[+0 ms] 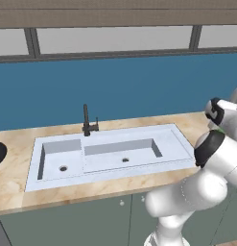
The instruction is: Place the pan in the left basin and the cup in the right basin of the sink.
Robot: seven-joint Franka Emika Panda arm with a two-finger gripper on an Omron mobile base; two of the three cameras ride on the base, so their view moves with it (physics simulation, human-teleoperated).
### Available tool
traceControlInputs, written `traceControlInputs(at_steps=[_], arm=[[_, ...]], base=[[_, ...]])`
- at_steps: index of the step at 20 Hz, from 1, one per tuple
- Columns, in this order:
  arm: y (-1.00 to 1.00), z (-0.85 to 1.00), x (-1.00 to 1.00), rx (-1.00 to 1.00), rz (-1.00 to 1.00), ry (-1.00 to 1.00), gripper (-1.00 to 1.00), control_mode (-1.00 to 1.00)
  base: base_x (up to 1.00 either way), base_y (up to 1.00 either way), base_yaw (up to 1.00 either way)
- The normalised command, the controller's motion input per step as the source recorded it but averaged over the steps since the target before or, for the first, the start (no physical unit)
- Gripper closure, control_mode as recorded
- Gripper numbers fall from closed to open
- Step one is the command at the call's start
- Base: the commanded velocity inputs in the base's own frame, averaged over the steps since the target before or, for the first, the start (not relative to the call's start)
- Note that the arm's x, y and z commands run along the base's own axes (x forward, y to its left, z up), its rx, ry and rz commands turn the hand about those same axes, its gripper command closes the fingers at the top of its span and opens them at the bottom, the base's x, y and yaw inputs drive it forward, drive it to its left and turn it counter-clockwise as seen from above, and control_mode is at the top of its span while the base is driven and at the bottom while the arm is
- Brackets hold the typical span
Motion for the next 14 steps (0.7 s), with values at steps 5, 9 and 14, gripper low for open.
traceControlInputs(at_steps=[5,9,14], arm=[[-0.26,-0.18,0.20,0.00,0.00,0.00,-1.00,-1.00],[-0.27,-0.21,0.24,0.00,0.00,0.00,-1.00,-1.00],[-0.25,-0.21,0.27,0.00,0.00,0.01,-1.00,-1.00]], base=[[0.00,0.00,0.00],[0.00,0.00,0.00],[0.00,0.00,0.00]])
